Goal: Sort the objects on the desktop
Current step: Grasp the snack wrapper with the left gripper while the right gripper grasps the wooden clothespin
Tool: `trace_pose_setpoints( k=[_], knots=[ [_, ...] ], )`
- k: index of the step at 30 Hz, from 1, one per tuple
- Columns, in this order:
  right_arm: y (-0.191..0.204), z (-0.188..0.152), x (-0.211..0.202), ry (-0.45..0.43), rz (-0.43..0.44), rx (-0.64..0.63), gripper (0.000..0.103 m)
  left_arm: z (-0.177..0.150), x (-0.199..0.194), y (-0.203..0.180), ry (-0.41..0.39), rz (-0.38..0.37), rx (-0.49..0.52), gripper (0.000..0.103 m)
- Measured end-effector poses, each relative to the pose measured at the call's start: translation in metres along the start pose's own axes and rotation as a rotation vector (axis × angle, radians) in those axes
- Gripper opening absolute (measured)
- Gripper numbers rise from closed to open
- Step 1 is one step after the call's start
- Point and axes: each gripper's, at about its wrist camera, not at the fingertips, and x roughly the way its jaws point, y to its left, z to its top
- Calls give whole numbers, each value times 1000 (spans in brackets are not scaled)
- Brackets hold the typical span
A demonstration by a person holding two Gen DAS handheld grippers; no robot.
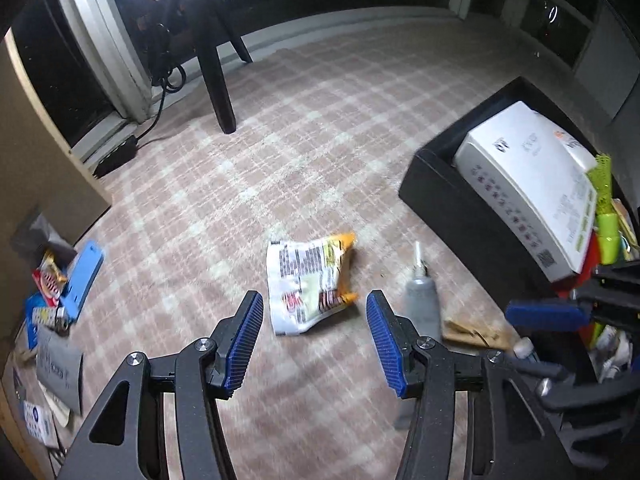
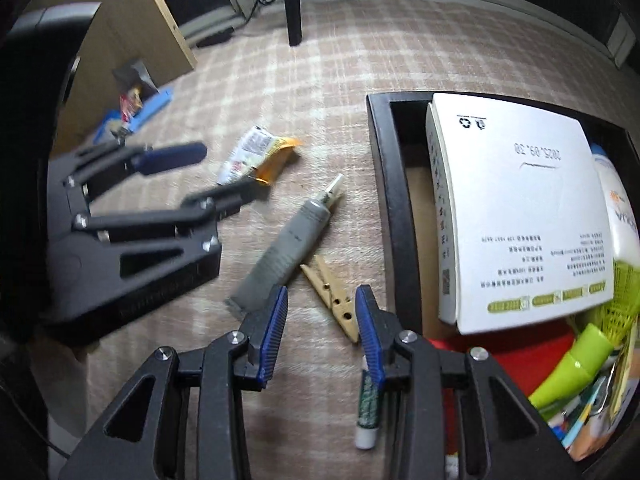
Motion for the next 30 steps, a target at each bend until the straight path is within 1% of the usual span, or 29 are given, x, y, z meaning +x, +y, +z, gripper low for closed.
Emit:
trace_pose_setpoints(
  k=[3,6,7,10,13,15,17,19,23,26,30],
  knots=[
    [4,6,9,10,-40,-23,32,5,9,0,9,3,10,51],
    [8,9,15,20,-60,-44,25,8,17,1,20,5,12,48],
    [9,10,16,18,-70,-52,22,8,19,1,21,3,10,47],
    [11,13,19,22,-82,-70,19,10,23,-1,25,3,7,43],
    [14,15,21,32,-85,-94,18,11,23,-3,15,5,11,39],
    [19,17,24,49,-92,-124,18,12,21,-3,10,0,12,35],
    [22,17,27,59,-101,-143,17,12,19,-1,3,-5,7,29],
    [25,16,29,71,-94,-152,15,12,16,0,-1,-10,8,26],
    [23,16,27,49,-96,-137,13,9,9,4,-17,-33,7,20],
    [17,14,22,32,-64,-97,13,7,2,9,-33,-47,-16,18],
    [6,10,14,12,-10,-34,13,4,-10,15,-50,-47,-31,16]
  ],
)
